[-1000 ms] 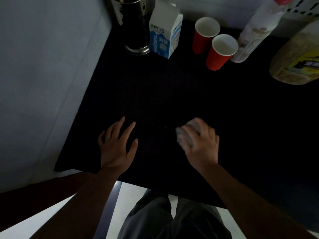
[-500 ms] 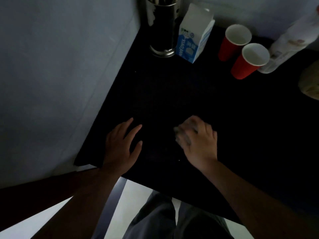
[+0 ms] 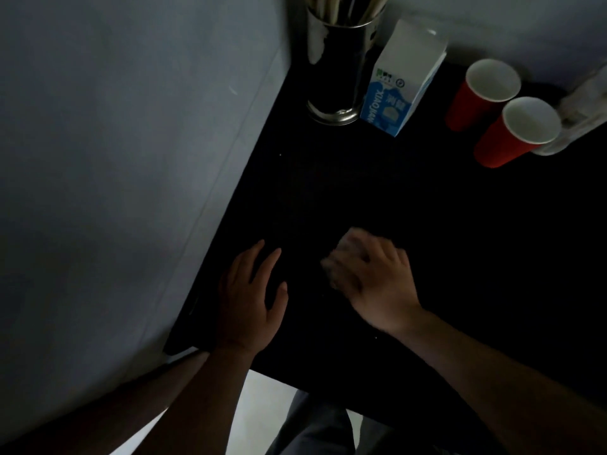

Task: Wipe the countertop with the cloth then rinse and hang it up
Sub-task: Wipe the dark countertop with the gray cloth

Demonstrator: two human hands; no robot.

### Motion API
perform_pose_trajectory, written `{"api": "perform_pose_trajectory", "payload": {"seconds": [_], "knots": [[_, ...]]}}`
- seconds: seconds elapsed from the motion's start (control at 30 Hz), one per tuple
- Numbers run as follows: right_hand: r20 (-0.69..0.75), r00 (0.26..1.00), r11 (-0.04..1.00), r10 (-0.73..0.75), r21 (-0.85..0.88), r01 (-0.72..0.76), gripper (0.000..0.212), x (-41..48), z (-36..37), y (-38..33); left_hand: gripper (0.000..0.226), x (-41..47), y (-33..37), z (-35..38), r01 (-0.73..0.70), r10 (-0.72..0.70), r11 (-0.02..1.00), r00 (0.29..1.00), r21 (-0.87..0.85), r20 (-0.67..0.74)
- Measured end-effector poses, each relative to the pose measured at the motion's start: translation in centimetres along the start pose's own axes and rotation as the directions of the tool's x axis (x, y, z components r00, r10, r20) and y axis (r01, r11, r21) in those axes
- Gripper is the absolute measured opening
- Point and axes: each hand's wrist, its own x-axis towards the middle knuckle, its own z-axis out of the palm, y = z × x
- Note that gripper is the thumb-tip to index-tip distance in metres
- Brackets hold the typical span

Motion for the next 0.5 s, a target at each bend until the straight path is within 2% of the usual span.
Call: {"api": "perform_pose_trajectory", "payload": {"seconds": [0.1, 0.17, 0.3, 0.43, 0.5], "knots": [[-0.075, 0.964, 0.967, 0.254, 0.038, -0.252, 0.031, 8.5, 0.1, 0.1, 0.054, 0.1, -0.2, 0.1, -0.013, 0.012, 1.0, 1.0, -0.026, -0.011], [-0.09, 0.944, 0.949, 0.316, 0.034, -0.314, 0.035, 14.2, 0.8, -0.7, 0.054, 0.0, -0.3, 0.2, -0.027, 0.026, 0.999, 0.999, -0.039, -0.024], [-0.061, 0.964, 0.966, 0.26, 0.018, -0.259, 0.038, 17.6, 2.4, -3.4, 0.054, 0.1, -0.5, 0.4, -0.028, 0.027, 0.999, 0.999, -0.027, -0.04], [-0.002, 1.0, 0.998, 0.017, 0.056, -0.017, 0.037, 9.6, 1.9, -4.4, 0.055, 0.1, -0.5, 0.4, -0.049, 0.05, 0.999, 0.998, 0.009, -0.043], [0.033, 0.999, 0.998, -0.02, 0.067, 0.018, 0.035, 3.9, 1.2, -3.4, 0.055, 0.2, -0.5, 0.5, -0.057, 0.058, 0.998, 0.997, 0.033, -0.045]]}}
